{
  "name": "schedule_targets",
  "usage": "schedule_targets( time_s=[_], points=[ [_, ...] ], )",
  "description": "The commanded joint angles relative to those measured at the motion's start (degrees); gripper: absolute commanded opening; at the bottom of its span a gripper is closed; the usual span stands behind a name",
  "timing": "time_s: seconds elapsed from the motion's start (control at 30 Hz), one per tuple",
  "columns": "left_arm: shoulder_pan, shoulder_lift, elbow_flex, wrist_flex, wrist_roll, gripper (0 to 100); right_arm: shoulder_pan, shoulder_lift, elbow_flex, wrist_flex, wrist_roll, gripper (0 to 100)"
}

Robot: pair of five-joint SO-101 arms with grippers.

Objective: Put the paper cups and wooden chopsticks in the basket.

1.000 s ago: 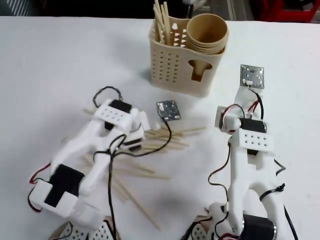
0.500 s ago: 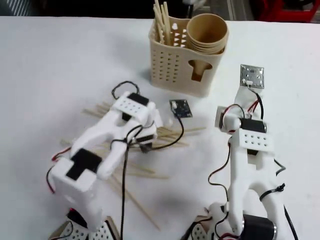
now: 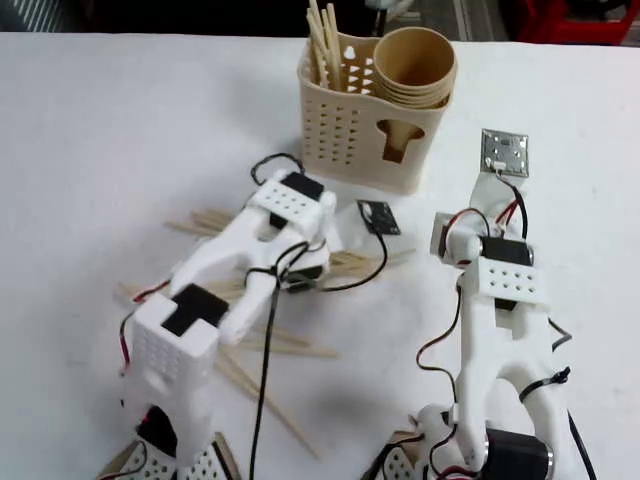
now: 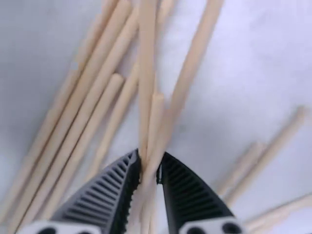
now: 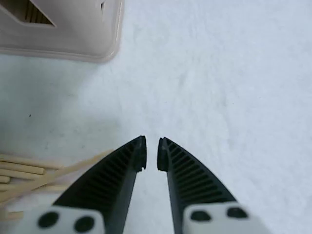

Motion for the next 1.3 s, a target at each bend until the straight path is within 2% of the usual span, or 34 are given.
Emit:
schedule_targets(
  time_s=[0.0, 0.23, 0.7, 0.97, 1.27],
  points=[
    [0.3, -9.9, -1.9, 3.7, 0.7, 2, 0.5, -0.4, -0.6, -0.7, 0.0, 5.3],
    [0.2, -19.3, -1.9, 7.9, 1.0, 2, 1.7, -0.6, -0.6, -0.7, -0.1, 5.3],
    [-2.2, -29.3, -4.0, 12.3, 0.6, 2, 1.7, -0.6, -0.6, -0.7, -0.4, 5.3],
    [-1.8, -32.7, -14.5, 16.4, 1.1, 2, 1.7, -0.5, -0.6, -0.7, -0.4, 5.3],
    [-0.1, -32.6, -33.1, 14.2, 6.6, 2, 1.7, -0.5, -0.6, -0.7, -0.4, 5.3]
  ],
)
